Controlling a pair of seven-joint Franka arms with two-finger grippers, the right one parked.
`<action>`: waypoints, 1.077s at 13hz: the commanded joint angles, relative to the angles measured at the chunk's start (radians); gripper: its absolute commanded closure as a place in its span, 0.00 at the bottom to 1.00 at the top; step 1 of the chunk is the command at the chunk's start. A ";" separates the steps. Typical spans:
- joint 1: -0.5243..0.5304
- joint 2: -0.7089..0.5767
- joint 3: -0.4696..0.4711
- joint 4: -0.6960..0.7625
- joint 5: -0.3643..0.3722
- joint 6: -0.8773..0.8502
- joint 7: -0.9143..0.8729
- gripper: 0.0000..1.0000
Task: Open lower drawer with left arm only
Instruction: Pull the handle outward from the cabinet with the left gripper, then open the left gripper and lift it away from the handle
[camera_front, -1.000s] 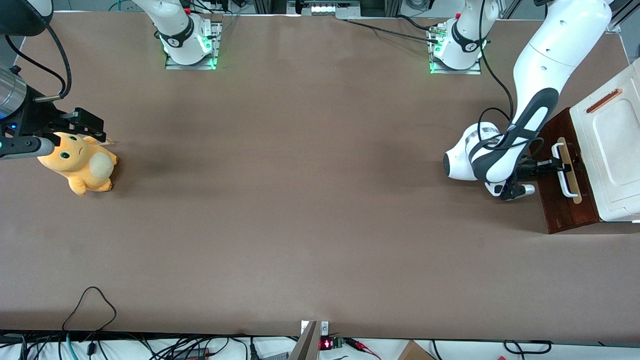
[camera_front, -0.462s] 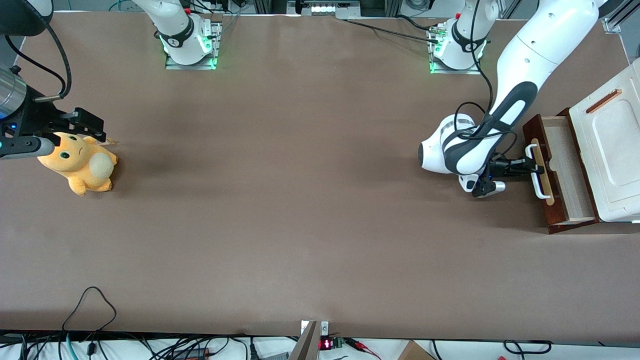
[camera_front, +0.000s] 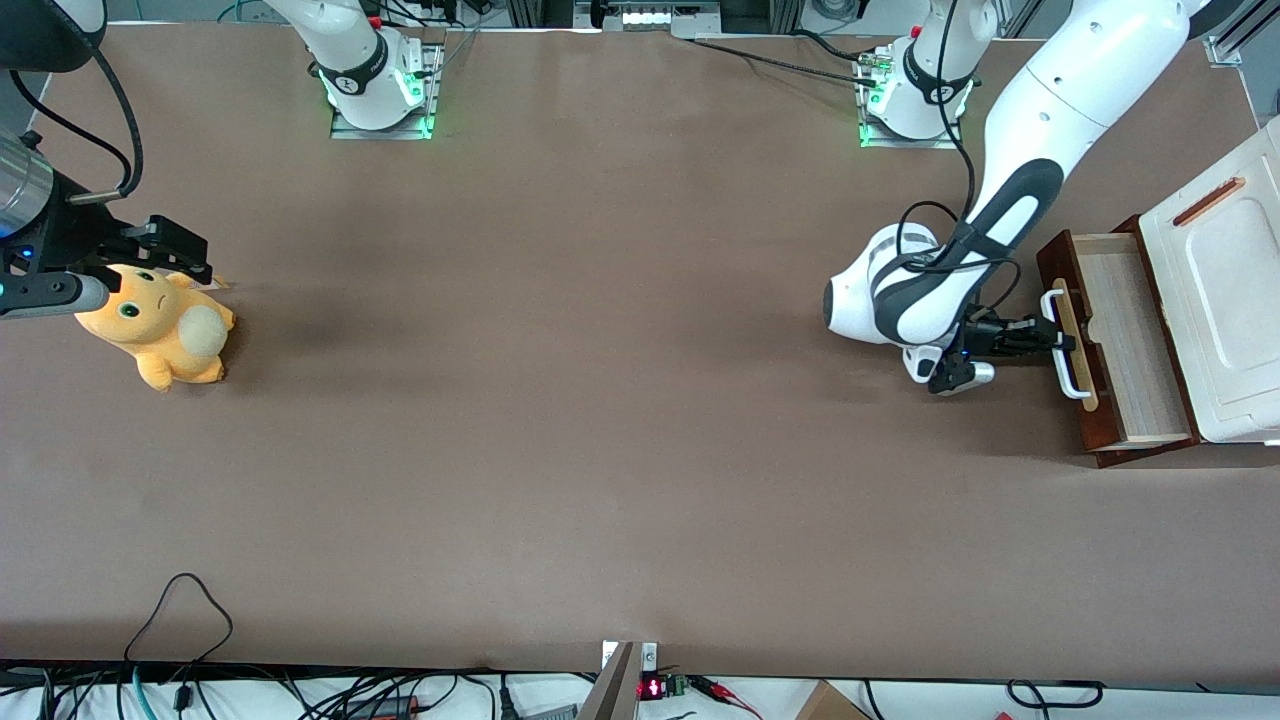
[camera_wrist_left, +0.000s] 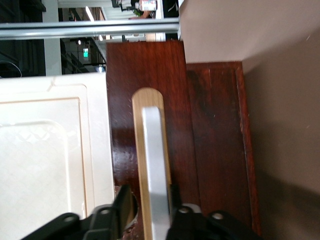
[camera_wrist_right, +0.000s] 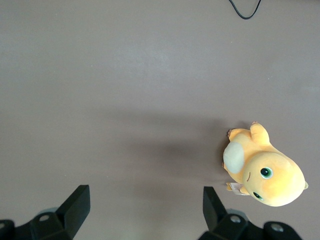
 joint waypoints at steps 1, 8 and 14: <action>-0.003 -0.025 -0.006 0.023 -0.011 0.009 0.034 0.01; -0.008 -0.273 -0.035 0.230 -0.574 0.219 0.273 0.00; -0.081 -0.531 0.209 0.430 -1.129 0.225 0.725 0.00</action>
